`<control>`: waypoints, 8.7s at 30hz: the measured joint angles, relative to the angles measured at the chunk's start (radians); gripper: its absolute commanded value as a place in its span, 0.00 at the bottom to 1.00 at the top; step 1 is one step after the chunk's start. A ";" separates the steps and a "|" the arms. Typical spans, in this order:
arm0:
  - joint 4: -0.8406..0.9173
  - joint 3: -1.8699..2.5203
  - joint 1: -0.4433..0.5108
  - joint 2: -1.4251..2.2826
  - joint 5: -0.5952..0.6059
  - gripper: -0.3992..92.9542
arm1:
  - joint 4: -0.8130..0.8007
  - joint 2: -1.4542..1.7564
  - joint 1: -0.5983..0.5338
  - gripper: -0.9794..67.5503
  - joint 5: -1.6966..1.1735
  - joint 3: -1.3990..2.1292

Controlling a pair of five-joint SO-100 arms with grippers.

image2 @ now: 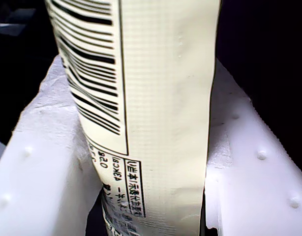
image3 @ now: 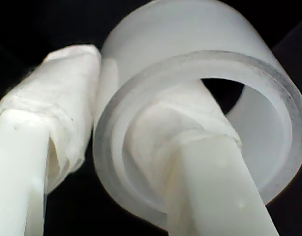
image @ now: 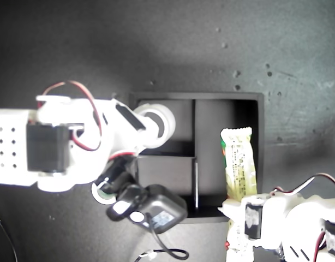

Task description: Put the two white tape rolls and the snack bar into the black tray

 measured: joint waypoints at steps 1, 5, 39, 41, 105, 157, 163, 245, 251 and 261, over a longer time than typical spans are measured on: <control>0.017 -0.017 0.000 -0.012 -0.002 0.02 | 0.000 0.000 0.000 0.01 0.000 -0.002; 0.058 -0.023 -0.003 -0.018 -0.026 0.02 | 0.000 0.000 0.003 0.01 -0.002 -0.002; 0.423 -0.396 -0.003 -0.137 -0.055 0.17 | 0.098 0.000 0.006 0.28 0.009 0.017; 0.469 -0.407 -0.003 -0.110 -0.061 0.17 | 0.176 0.000 0.020 0.27 0.009 -0.038; -0.333 0.555 0.436 0.098 -0.704 0.06 | -0.196 1.577 0.123 0.01 1.006 1.732; 0.578 -1.098 0.261 -0.666 -0.357 0.23 | -0.322 1.580 0.034 0.01 1.006 1.829; 0.578 -1.068 0.255 -0.657 -0.367 0.29 | -0.322 1.580 0.037 0.01 1.006 1.829; 0.117 1.891 -0.118 1.983 -0.399 0.01 | -0.190 2.457 0.356 0.05 1.042 2.711; 0.117 1.891 -0.118 1.983 -0.399 0.01 | -0.190 2.457 0.356 0.05 1.042 2.711; 0.117 1.891 -0.118 1.983 -0.400 0.01 | -0.190 2.457 0.356 0.05 1.042 2.711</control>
